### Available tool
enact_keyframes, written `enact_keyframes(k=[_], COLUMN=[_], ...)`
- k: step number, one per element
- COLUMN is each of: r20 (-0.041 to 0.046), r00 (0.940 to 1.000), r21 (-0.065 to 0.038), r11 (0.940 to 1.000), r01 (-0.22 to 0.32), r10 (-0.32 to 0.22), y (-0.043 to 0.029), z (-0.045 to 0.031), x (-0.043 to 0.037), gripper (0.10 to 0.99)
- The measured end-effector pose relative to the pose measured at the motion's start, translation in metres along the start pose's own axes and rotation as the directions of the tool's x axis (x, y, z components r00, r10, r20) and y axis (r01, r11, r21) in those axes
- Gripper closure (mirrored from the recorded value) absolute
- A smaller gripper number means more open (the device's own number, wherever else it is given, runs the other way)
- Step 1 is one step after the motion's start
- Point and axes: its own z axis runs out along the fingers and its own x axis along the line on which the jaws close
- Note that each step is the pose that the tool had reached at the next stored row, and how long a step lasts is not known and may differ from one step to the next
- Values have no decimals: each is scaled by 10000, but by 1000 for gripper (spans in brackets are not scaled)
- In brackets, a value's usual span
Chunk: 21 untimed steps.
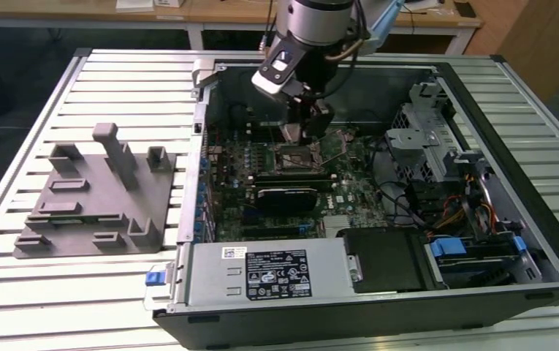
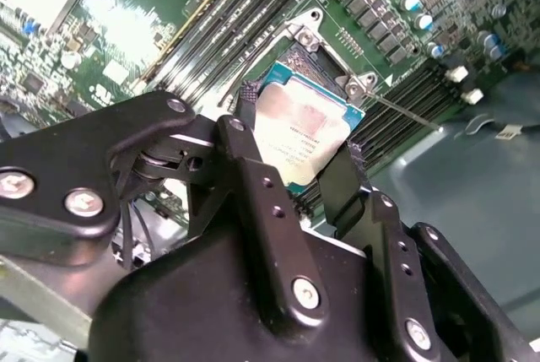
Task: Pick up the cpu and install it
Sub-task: 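Place the cpu into insertion slot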
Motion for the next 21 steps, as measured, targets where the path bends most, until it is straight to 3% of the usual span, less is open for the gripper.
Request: enact_keyframes(k=[6, 15, 21], r20=[2, 56, 45], r00=[9983, 9957, 9864], r21=[-94, -477, -527], r11=[9983, 9946, 9851], r01=[-583, -921, -1638], r10=[583, 924, 1643], y=[1, 3, 4], z=[33, 79, 119], x=[0, 1, 1], gripper=[545, 545, 545])
